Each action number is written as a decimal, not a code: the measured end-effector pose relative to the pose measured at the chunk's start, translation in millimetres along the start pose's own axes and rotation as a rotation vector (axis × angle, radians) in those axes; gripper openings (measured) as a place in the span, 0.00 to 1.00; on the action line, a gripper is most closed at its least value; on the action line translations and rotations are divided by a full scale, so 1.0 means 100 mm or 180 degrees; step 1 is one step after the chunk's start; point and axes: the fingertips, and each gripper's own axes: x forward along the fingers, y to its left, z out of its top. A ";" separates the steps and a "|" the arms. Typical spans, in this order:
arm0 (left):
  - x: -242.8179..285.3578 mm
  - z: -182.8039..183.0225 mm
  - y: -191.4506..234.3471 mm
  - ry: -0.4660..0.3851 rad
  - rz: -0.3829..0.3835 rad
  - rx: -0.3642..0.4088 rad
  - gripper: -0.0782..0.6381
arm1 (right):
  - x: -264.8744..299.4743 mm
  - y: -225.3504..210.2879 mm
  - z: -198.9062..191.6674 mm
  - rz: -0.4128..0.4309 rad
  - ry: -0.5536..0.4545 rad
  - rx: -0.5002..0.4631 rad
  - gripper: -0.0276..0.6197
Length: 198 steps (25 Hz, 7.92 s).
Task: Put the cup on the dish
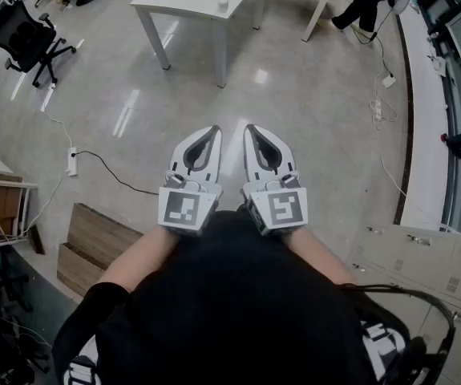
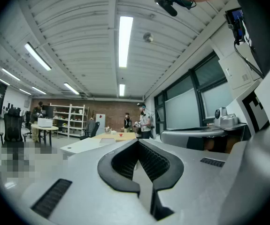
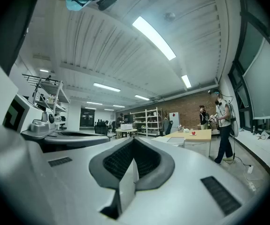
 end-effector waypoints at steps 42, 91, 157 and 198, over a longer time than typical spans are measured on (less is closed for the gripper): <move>0.36 -0.07 -0.75 0.0090 0.0081 -0.0061 0.11 | -0.47 -0.73 -0.13 0.0067 -0.0056 0.0264 0.06; 2.25 -0.28 2.04 0.0100 -0.0181 -0.0395 0.11 | 2.92 -0.70 -0.30 -0.0115 0.0201 0.0117 0.06; 5.12 -0.31 2.35 0.0268 0.0241 -0.0266 0.11 | 4.85 -2.99 -0.48 0.0391 0.0278 0.0286 0.06; 5.68 -0.53 2.81 0.0473 0.0277 -0.0313 0.11 | 5.40 -3.24 -0.74 0.0343 0.0473 0.0346 0.06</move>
